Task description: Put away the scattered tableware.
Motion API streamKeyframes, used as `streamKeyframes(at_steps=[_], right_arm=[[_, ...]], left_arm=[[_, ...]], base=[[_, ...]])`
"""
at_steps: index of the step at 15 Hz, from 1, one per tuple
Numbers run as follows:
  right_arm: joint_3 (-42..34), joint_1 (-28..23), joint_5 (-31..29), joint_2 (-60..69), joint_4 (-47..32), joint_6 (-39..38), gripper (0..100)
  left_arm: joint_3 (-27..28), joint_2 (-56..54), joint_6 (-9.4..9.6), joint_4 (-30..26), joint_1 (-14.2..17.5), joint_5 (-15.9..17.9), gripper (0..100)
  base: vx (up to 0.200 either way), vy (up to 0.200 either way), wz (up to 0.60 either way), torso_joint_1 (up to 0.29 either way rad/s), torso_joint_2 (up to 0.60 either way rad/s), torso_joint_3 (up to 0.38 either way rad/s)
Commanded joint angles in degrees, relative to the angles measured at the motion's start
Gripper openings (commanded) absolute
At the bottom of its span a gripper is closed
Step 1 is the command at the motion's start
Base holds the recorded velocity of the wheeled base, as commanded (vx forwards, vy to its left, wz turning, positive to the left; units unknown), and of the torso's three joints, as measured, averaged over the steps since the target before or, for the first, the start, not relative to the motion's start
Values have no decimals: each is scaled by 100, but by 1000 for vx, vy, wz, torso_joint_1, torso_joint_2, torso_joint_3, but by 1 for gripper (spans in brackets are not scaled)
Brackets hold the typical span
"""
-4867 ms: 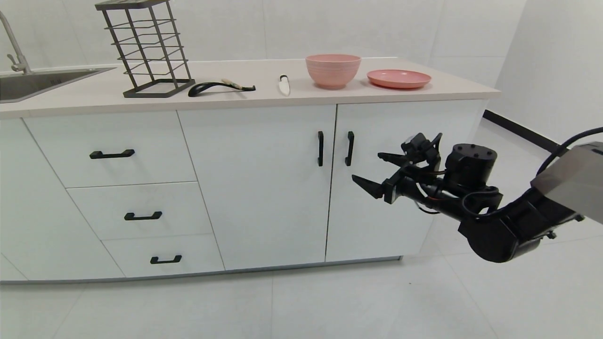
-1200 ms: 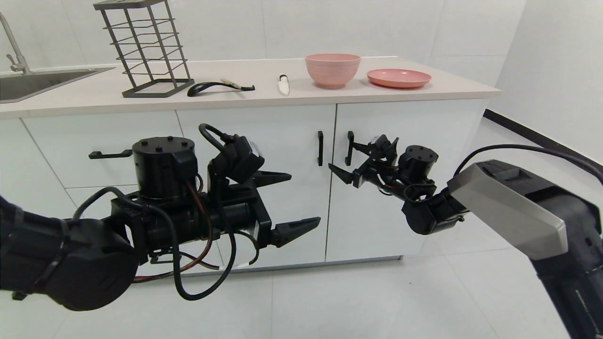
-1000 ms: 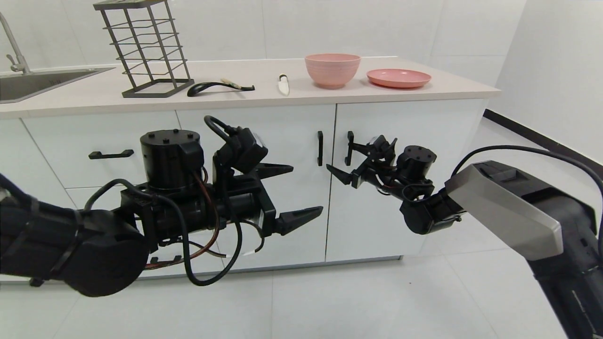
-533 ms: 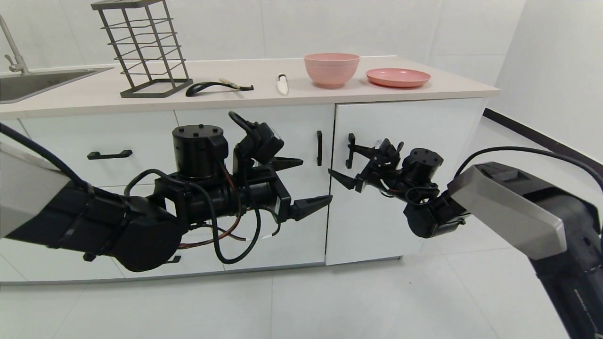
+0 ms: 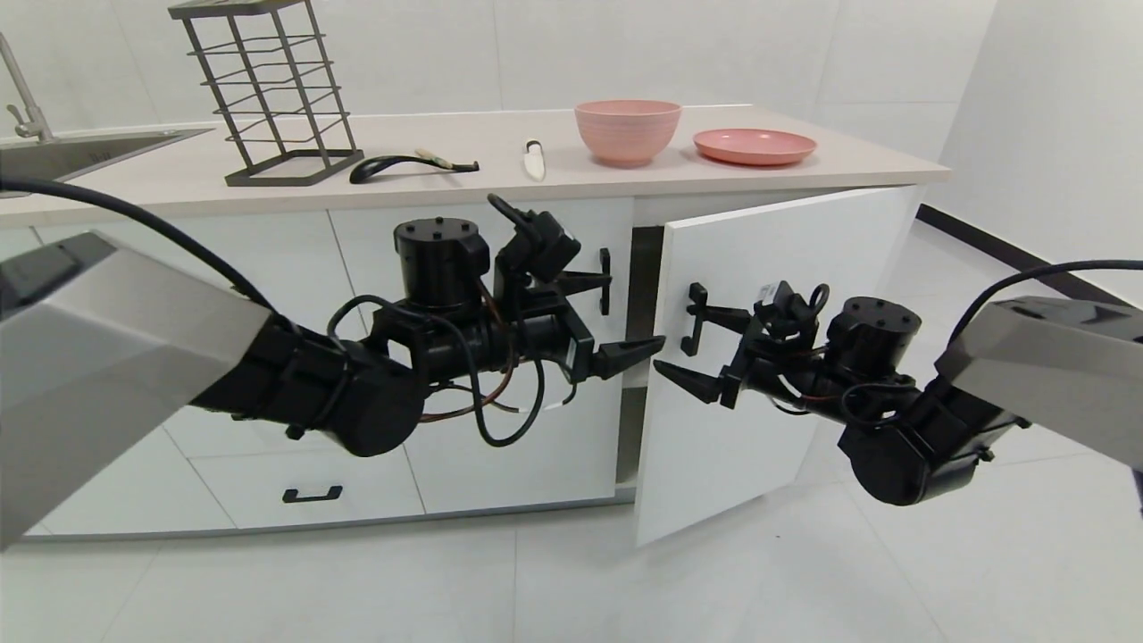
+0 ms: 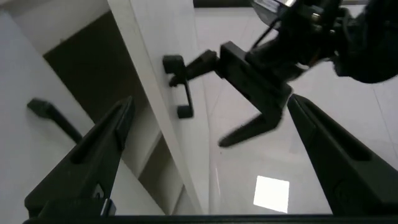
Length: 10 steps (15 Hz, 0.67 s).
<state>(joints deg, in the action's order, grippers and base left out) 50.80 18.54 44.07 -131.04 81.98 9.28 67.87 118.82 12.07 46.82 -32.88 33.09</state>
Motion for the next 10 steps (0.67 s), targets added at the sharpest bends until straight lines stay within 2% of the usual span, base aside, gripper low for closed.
streamKeyframes(at_steps=[1, 2, 4, 6, 8, 10], right_arm=[[-307, 35, 84, 421, 116, 22, 100], [-316, 44, 84, 421, 116, 22, 100], [-334, 53, 93, 421, 125, 39, 100], [-334, 44, 93, 421, 187, 39, 100], [-369, 35, 93, 412, 231, 39, 100], [-386, 9, 84, 403, 248, 39, 100]], left_arm=[[1150, 994, -29, 2, -105, 14, 100], [1607, 1275, -56, 2, -184, 14, 100], [2547, 1802, -258, 2, -368, -48, 100], [3295, 2268, -363, -77, -483, -268, 100], [3602, 2497, -398, -86, -483, -408, 100], [3629, 2549, -565, -7, -474, -399, 100]], base=[[0, 0, 0, 0, 0, 0], [0, 0, 0, 0, 0, 0], [0, 0, 0, 0, 0, 0], [0, 0, 0, 0, 0, 0], [0, 0, 0, 0, 0, 0], [0, 0, 0, 0, 0, 0]])
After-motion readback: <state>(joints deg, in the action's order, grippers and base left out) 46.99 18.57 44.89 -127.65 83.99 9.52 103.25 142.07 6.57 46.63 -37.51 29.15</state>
